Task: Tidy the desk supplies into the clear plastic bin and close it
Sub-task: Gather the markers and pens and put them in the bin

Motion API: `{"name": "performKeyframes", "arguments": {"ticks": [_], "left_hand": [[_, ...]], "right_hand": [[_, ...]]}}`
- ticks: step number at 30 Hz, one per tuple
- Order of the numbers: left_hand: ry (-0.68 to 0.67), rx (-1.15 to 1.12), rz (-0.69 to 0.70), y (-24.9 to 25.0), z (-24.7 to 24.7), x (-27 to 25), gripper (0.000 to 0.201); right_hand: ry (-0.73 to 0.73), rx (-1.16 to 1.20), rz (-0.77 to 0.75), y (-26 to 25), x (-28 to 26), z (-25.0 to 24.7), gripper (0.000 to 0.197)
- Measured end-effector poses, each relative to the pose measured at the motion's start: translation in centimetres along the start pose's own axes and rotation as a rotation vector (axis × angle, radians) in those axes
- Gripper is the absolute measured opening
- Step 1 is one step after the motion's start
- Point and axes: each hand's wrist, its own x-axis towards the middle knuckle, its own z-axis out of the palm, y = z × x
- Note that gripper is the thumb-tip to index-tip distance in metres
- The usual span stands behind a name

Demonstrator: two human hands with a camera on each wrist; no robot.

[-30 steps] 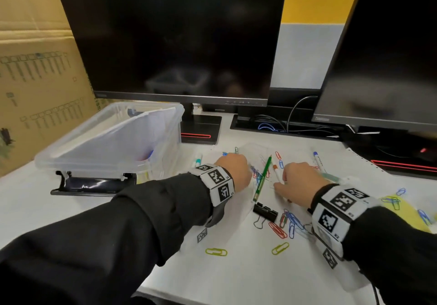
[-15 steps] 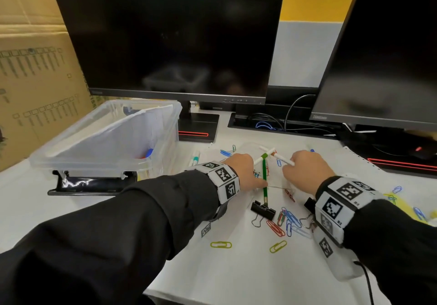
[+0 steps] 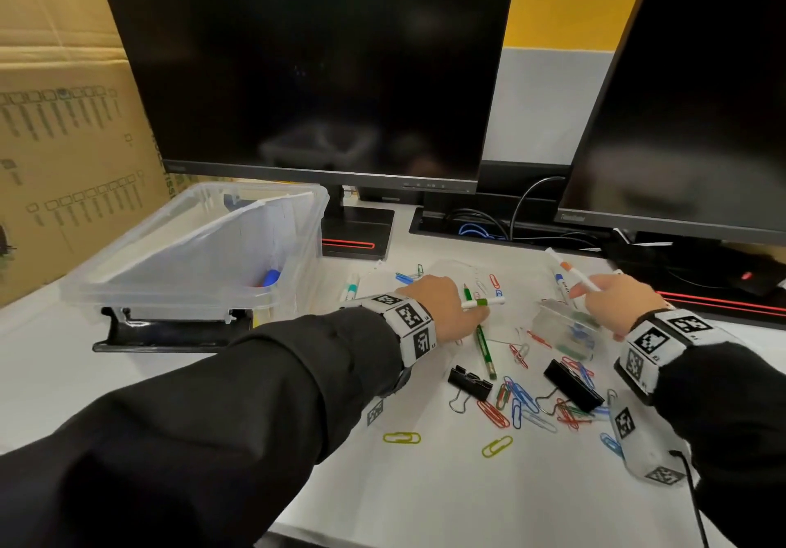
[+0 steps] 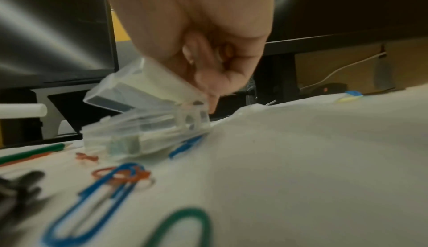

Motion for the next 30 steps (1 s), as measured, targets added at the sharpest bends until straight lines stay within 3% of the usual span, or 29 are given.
{"name": "performKeyframes", "arguments": {"ticks": [3, 7, 14, 20, 24, 26, 28, 30], "left_hand": [[-0.036, 0.018, -0.007, 0.2, 0.0, 0.2, 0.054], [-0.122, 0.107, -0.019, 0.5, -0.1, 0.2, 0.047], [-0.142, 0.119, -0.029, 0.3, 0.3, 1.0, 0.041], [-0.037, 0.032, -0.02, 0.7, -0.3, 1.0, 0.033], [0.128, -0.004, 0.049, 1.2, -0.9, 0.9, 0.033], [0.182, -0.177, 0.095, 1.5, -0.8, 0.3, 0.035], [0.199, -0.338, 0.166, 1.7, -0.8, -0.5, 0.036], [0.194, -0.422, 0.2, 2.0, -1.3, -0.7, 0.035]], "right_hand": [[-0.087, -0.039, 0.001, -0.3, 0.5, 0.5, 0.036], [-0.134, -0.047, -0.018, -0.6, 1.2, 1.1, 0.036], [-0.05, -0.134, 0.01, -0.4, 1.7, 1.1, 0.024], [0.041, -0.056, 0.033, -0.3, 1.8, 1.1, 0.026], [0.208, 0.111, -0.064, -0.9, 1.4, 0.4, 0.022], [0.255, 0.323, -0.103, -1.3, 0.5, 0.1, 0.023], [0.176, 0.555, -0.134, -2.0, -0.8, -0.2, 0.021], [-0.008, 0.78, -0.158, -3.1, -2.2, -0.5, 0.016]]}}
